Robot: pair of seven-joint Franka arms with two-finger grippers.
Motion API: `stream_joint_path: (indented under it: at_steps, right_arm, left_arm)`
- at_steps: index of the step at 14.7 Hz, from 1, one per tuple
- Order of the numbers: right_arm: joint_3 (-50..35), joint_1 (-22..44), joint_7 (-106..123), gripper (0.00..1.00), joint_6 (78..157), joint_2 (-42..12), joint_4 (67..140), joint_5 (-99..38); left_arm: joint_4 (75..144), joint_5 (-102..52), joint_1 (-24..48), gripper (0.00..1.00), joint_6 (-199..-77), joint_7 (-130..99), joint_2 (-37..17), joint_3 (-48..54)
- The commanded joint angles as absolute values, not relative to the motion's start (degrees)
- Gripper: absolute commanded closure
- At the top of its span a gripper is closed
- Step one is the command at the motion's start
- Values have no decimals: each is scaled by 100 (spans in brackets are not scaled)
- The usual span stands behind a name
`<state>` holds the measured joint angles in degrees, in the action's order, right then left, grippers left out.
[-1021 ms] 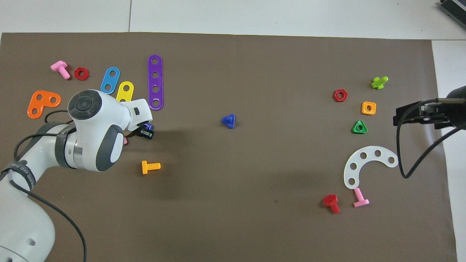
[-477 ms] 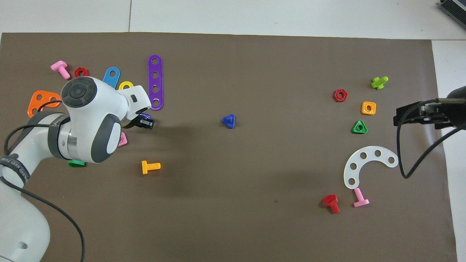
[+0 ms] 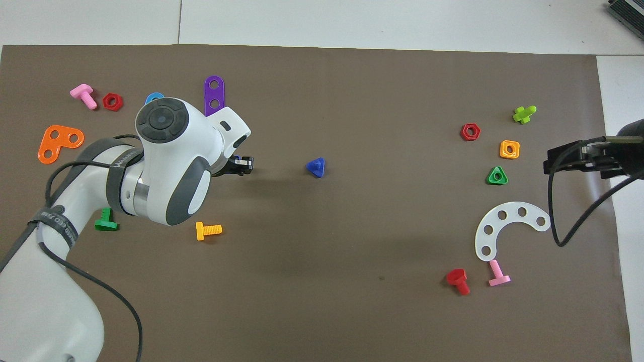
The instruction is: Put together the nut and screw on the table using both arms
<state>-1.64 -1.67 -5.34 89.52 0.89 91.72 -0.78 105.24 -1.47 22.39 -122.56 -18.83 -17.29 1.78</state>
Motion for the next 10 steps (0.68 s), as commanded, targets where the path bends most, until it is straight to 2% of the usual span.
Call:
stream_joint_path:
  at_steps: [1, 10]
  right_arm:
    - [-185, -229, -510, 0, 9061, 246, 9369, -167]
    - [-167, -255, -457, 0, 9097, 237, 9369, -167]
  left_arm:
    - [9784, -412, 2591, 71, -11805, -2616, -2030, 88]
    - [8360, -809, 3243, 72, -11575, -3673, -3022, 62]
